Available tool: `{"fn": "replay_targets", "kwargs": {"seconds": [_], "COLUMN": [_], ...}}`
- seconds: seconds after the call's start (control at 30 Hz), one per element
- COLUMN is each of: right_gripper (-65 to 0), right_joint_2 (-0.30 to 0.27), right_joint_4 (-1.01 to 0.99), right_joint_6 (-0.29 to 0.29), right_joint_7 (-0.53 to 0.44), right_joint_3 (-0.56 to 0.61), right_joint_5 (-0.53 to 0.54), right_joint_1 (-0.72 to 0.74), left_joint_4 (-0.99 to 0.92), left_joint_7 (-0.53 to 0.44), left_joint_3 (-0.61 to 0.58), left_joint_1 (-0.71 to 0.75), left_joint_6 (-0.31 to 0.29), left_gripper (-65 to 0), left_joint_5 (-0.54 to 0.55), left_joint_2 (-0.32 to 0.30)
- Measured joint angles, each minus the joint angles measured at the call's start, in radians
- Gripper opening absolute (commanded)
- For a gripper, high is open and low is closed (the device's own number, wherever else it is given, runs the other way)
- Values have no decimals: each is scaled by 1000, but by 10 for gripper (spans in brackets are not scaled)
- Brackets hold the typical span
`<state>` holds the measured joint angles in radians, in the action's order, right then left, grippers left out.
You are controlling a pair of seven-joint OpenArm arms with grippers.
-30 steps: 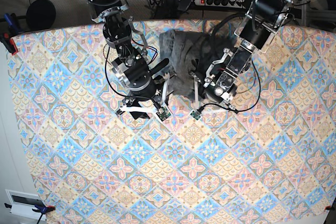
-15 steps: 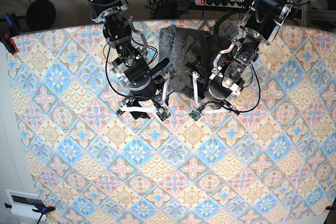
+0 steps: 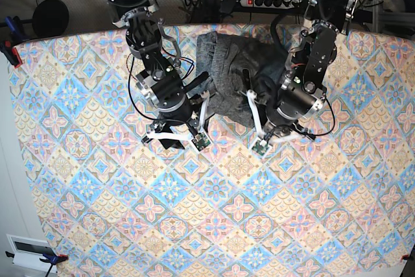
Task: Layout the t-shirt on the table in an organized manner, then fold the t-shirt properly
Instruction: 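Grasp the shirt side with the left gripper and fold it toward the right gripper, then press the folded shirt between both grippers to compact it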
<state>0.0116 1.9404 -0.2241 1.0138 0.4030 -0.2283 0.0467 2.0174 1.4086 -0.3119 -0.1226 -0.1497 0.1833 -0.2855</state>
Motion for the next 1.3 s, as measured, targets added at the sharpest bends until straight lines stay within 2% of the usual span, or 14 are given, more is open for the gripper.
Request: {"fn": "replay_targets", "kwargs": {"seconds": [0.1,0.2,0.4,0.6,0.77,0.93,1.1,1.2,1.3], "right_gripper": [-337,-337,-337,-337,-337,-337,-337,-337,-337], "right_joint_2": [1,-10,-4,-5,-1,0,0,0,0], "right_joint_4": [29,13,21,16,16,16,16,16,16], "right_joint_6": [3,-8,0,-1,0,-1,-1,-1,-1], "right_joint_7": [-17,26,-10,0,3,0,0,0,0], "right_joint_3": [-1,0,-5,-4,-62,-93,-95,-95,-95], "right_joint_5": [-3,5,-6,0,-1,1,0,0,0], "right_joint_1": [-76,-151,-116,-125,-126,-124,-124,-124,-124], "left_joint_4": [-2,-2,-2,-2,-1,-1,-2,-2,-3], "left_joint_7": [5,6,4,2,4,0,3,-1,-2], "left_joint_3": [0,-2,-3,-2,-4,-4,-4,-10,-75], "left_joint_1": [35,50,45,45,42,40,40,45,53], "left_joint_6": [0,0,2,5,8,5,8,7,6], "left_gripper": [-560,-560,-560,-560,-560,-560,-560,-560,-560], "left_joint_5": [97,188,376,586,812,993,1009,937,838], "left_joint_2": [0,-2,-3,-71,-164,-227,-266,-266,-267]}}
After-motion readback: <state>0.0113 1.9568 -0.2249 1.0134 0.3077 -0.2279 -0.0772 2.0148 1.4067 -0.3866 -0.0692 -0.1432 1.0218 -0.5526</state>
